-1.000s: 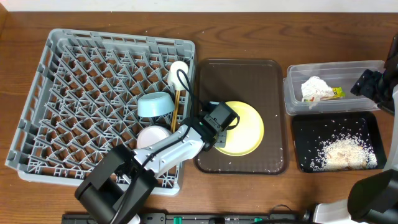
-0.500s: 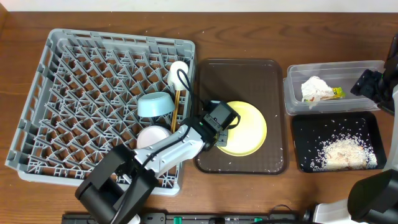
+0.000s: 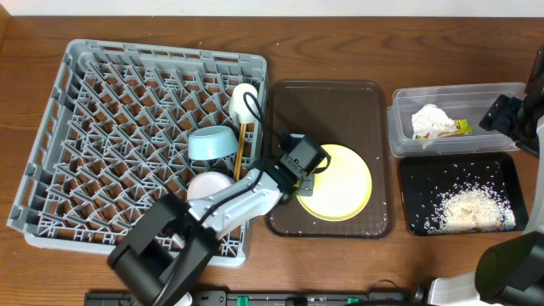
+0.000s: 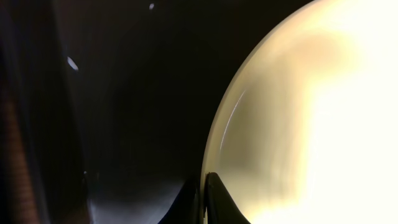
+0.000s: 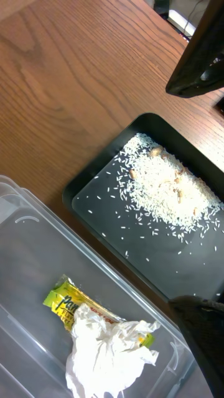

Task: Sort waste into correct bins and load items into the dishwasher rack
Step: 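Lift the yellow plate and carry it to the rack's back-left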

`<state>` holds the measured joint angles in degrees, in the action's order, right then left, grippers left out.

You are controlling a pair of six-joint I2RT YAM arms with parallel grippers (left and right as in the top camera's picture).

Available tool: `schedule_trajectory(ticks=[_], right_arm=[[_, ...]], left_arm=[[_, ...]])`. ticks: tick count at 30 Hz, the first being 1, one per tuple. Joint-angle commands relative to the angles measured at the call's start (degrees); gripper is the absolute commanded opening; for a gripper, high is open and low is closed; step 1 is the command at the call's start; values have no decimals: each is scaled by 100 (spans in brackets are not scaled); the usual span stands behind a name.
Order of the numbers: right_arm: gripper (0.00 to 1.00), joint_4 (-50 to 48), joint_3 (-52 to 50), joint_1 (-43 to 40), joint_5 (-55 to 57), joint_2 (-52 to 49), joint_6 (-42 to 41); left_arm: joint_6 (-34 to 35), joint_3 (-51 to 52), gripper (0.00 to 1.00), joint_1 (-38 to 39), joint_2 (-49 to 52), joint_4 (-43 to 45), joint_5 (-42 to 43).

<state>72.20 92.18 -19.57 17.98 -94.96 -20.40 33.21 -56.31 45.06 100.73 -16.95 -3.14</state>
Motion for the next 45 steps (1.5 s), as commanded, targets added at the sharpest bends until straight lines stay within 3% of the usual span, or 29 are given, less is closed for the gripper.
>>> schedule_trajectory(ticks=[1, 7, 15, 17, 29, 45], right_arm=[[99, 2, 26, -61, 59, 94, -76], [99, 2, 26, -61, 59, 94, -76], [99, 2, 26, -61, 59, 94, -76], [99, 2, 26, -61, 59, 94, -76], [99, 2, 26, -61, 59, 94, -76], [99, 2, 26, -61, 59, 94, -76]], left_arm=[[-525, -295, 6, 0, -636, -55, -201], [-1320, -516, 6, -7, -2057, -76, -1683], [-3731, -516, 6, -297, -3233, -90, -5672], [-4212, -514, 6, -588, -3235, -70, -6122], [-5250, -505, 6, -2916, -2249, 516, -5978], [-5241, -498, 8, -2653, -1012, 533, -5731]])
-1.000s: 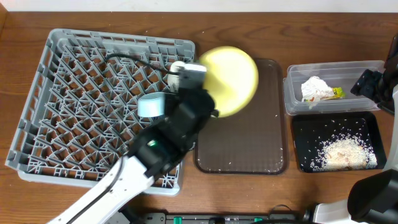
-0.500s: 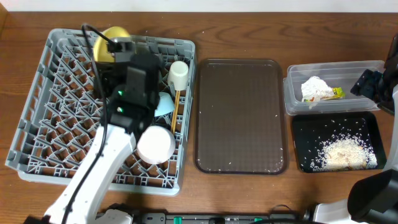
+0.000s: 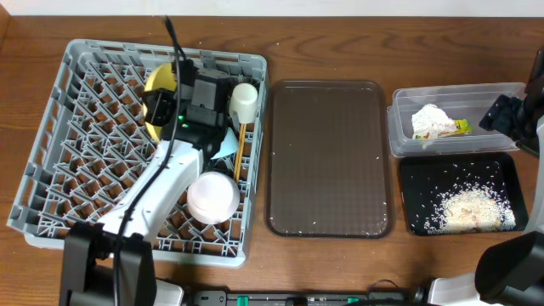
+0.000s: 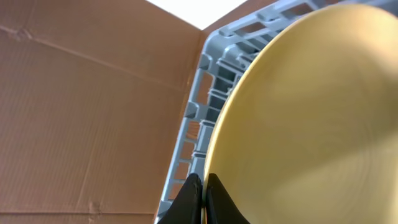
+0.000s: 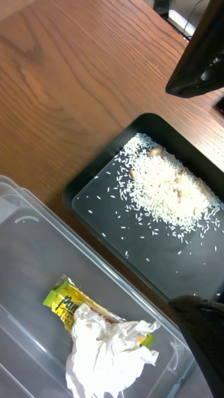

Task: Sort waste into correct bins and load items into the dishwasher rack
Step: 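Lift the yellow plate and carry it to the rack's back-left, then set the yellow plate upright in the rack and open the gripper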

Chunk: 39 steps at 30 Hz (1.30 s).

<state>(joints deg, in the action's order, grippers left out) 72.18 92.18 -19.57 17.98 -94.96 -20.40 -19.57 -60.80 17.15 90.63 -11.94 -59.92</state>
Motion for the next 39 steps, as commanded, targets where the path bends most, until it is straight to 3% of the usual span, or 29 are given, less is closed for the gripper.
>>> schedule_trajectory(ticks=[1, 7, 11, 15, 20, 24, 26, 30, 39], right_arm=[[99, 4, 26, -61, 59, 94, -76], [99, 4, 26, -61, 59, 94, -76], [99, 4, 26, -61, 59, 94, -76], [99, 4, 26, -61, 59, 94, -76], [99, 4, 26, -61, 59, 94, -76], [99, 4, 26, -61, 59, 94, -76], [99, 4, 26, -61, 59, 94, -76], [99, 4, 26, -61, 59, 94, -76], [99, 4, 26, -61, 59, 94, -76]], left_arm=[[37, -50, 8, 234, -9, 55, -55], [538, -50, 15, 953, -7, 48, -48], [774, -50, 50, 1351, -7, -138, 459], [1226, -55, 59, 1521, -20, -256, 678], [1867, -114, 62, 1816, -361, -409, 748], [2371, -129, 62, 2199, -920, -1075, 2288], [2983, -129, 62, 2288, -1176, -1447, 3158], [4568, -127, 53, 2234, -1322, -2190, 3947], [4708, -92, 53, 2214, -553, -2326, 5097]])
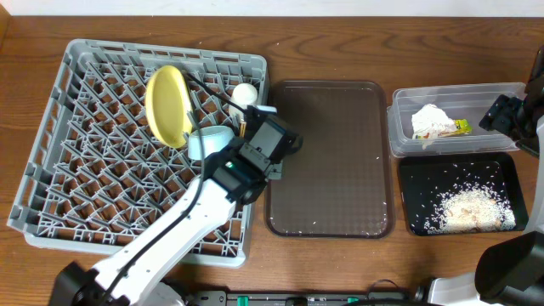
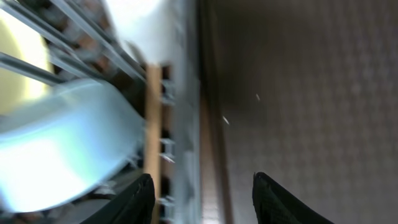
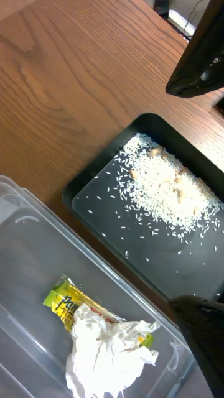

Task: Sort waste into correct bins and load items into the dishwasher rack
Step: 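Set the yellow plate upright in the rack and open the gripper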

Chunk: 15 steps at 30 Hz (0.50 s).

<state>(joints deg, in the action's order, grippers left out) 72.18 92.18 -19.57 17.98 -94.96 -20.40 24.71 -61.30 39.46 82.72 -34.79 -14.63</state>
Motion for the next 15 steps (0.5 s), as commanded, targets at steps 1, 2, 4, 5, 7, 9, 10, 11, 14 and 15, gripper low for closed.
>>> schedule_trajectory(ticks=[1, 2, 4, 5, 7, 9, 10, 11, 14, 15], right_arm=[[99, 4, 26, -61, 59, 94, -76], [99, 4, 26, -61, 59, 94, -76], [99, 4, 26, -61, 59, 94, -76], [99, 4, 26, -61, 59, 94, -76], [99, 4, 26, -61, 59, 94, -76], [99, 4, 26, -61, 59, 94, -76], [99, 4, 26, -61, 59, 94, -76], [99, 4, 26, -61, 59, 94, -76], [99, 4, 26, -61, 59, 94, -76], [99, 4, 26, -61, 59, 94, -76]], left_arm=[[280, -42, 53, -17, 341, -39, 638], [282, -42, 53, -17, 426, -42, 664], [280, -42, 53, -17, 566, -55, 667], [280, -42, 53, -17, 614, -57, 662], [280, -42, 53, -17, 691, -55, 660], [280, -42, 53, -17, 721, -55, 651], [280, -42, 53, -17, 721, -52, 649], [280, -42, 53, -17, 721, -39, 649], [269, -42, 51, -17, 721, -33, 586], [210, -44, 50, -17, 719, -28, 463]])
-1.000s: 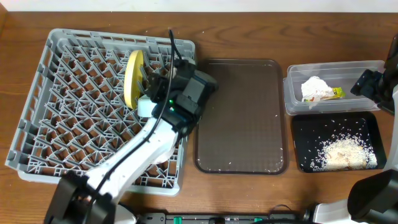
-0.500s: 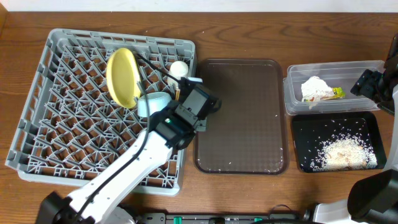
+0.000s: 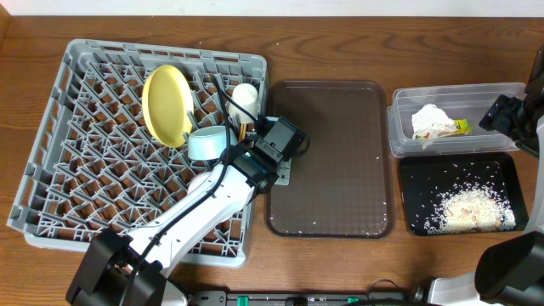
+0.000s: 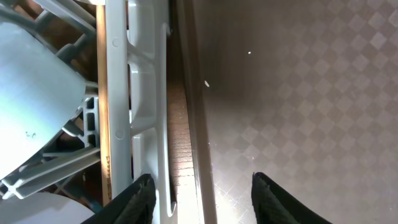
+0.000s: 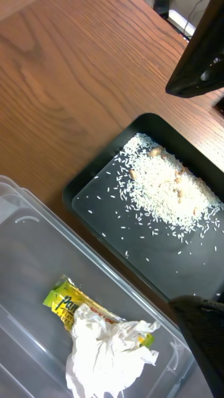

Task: Sort waste into correct bins and load items into the dishwasher rack
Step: 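Set the yellow plate upright in the rack and open the gripper, then raise the left gripper and withdraw it from the yellow plate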

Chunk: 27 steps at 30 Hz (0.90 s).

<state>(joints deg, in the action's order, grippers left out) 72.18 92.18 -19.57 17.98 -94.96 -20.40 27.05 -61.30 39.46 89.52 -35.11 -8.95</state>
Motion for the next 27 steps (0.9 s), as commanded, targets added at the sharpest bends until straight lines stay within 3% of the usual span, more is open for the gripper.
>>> schedule_trajectory(ticks=[1, 11, 17, 23, 27], right_arm=[[99, 4, 26, -61, 59, 94, -76], [99, 4, 26, -61, 59, 94, -76], [99, 4, 26, -61, 59, 94, -76], [99, 4, 26, -61, 59, 94, -76], [99, 4, 26, -61, 59, 94, -76]], left_arm=[[-72, -46, 50, -28, 31, 28, -254], [-299, -214, 50, -367, -675, 96, -393], [-297, -52, 46, -367, -505, -87, -393], [-295, 83, 37, -367, 105, -68, -387], [-295, 83, 26, -367, 326, -63, -369]])
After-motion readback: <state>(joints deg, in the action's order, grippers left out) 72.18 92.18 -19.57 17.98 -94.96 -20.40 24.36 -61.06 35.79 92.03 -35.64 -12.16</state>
